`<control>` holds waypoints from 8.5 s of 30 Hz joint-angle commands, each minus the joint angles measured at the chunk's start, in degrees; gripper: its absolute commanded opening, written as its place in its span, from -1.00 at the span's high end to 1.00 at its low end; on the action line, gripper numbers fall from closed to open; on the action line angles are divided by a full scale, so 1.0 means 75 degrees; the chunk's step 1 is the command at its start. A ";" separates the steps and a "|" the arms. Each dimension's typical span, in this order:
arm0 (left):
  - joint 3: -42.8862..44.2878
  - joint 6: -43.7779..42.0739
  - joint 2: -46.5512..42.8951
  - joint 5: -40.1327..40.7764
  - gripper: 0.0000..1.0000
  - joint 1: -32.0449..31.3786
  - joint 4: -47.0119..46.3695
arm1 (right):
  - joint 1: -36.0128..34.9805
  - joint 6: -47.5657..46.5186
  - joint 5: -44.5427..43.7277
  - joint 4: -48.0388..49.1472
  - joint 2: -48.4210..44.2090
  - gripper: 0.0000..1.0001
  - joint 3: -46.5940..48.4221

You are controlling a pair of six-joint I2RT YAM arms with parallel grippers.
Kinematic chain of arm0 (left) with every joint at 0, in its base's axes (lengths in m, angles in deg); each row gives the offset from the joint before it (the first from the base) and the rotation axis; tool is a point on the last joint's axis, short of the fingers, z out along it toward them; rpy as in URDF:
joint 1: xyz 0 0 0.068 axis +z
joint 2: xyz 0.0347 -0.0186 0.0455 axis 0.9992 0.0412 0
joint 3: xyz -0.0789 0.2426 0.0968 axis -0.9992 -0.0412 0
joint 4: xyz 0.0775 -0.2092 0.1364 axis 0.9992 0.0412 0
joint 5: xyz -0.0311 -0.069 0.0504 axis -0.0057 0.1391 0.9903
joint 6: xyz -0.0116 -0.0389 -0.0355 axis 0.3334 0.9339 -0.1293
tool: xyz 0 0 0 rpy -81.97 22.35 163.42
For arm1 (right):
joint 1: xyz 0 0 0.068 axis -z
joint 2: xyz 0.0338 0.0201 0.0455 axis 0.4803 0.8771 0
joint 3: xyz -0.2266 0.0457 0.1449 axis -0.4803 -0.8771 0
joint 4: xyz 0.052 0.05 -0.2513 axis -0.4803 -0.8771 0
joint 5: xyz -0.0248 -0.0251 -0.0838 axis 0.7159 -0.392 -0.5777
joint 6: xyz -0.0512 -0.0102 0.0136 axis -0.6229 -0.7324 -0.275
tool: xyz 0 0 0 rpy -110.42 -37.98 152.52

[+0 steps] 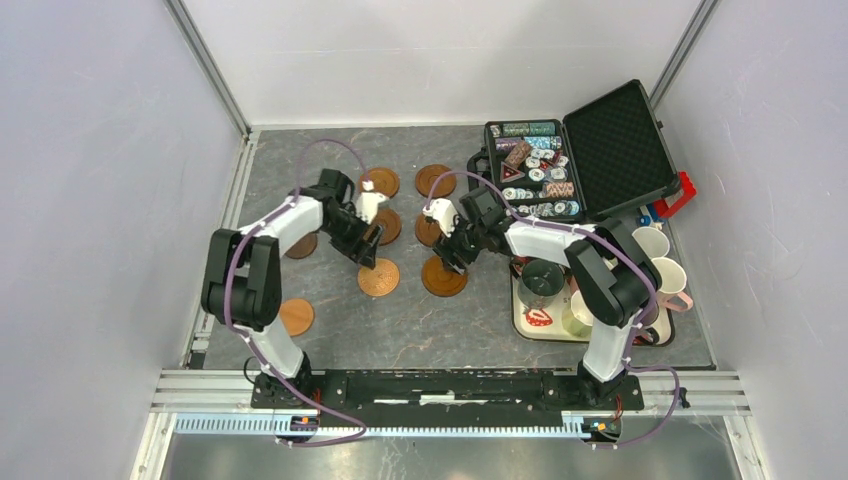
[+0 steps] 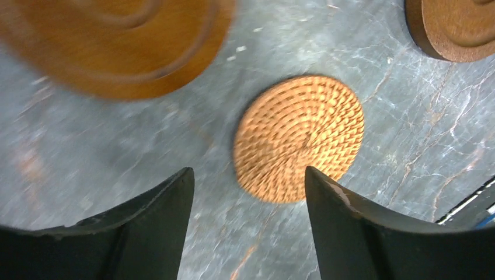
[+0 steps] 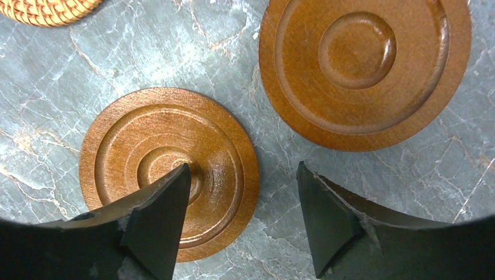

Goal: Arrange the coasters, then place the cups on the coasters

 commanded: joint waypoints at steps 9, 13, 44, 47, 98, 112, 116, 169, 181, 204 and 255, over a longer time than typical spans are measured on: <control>0.2335 -0.0319 0.0518 0.0907 -0.73 0.3220 0.0718 | -0.1069 0.0522 0.0338 0.0624 0.0352 -0.67 0.1768; 0.2804 -0.0324 0.1144 0.1250 -0.68 0.3378 0.0686 | -0.1594 0.0906 0.0453 0.0914 0.1067 -0.62 0.2739; 0.2041 -0.1557 0.1788 0.1947 -0.03 0.4621 0.0815 | -0.4669 0.1693 -0.1242 0.3465 0.4581 -0.58 0.5818; 0.2115 -0.1526 0.1751 0.1791 -0.03 0.4618 0.0861 | -0.4699 0.1546 -0.1274 0.3250 0.4682 -0.55 0.5770; 0.0831 -0.3595 -0.0086 -0.0032 -0.21 0.4578 0.2174 | -0.3518 -0.0937 -0.0699 -0.0358 0.0077 0.03 -0.0762; 0.3353 -0.2596 0.2303 0.0676 -0.36 0.4415 0.1857 | -0.3183 -0.1218 -0.0852 -0.0630 -0.1150 0.06 -0.2181; 0.2765 -0.3007 0.2254 0.1037 -0.32 0.4305 0.1573 | -0.3127 -0.1241 -0.0921 -0.0687 -0.1396 0.07 -0.2567; -0.2177 -0.1277 -0.1617 0.0281 0.03 -0.2387 0.0482 | -0.2458 -0.2295 -0.1242 -0.1468 -0.3289 0.10 -0.4051; -0.1769 -0.0264 -0.1082 0.0446 0.03 -0.3075 -0.0235 | -0.2457 -0.2373 -0.1001 -0.1286 -0.3370 0.08 -0.4162; -0.3667 -0.4161 -0.3869 0.0514 -0.31 -0.2528 0.0335 | -0.3038 -0.2661 -0.0345 -0.1065 -0.3322 0.12 -0.4244; -0.3835 -0.4904 -0.3699 -0.0365 -0.16 -0.1436 0.0517 | -0.2690 -0.2063 -0.0429 -0.0445 -0.3415 -0.06 -0.3752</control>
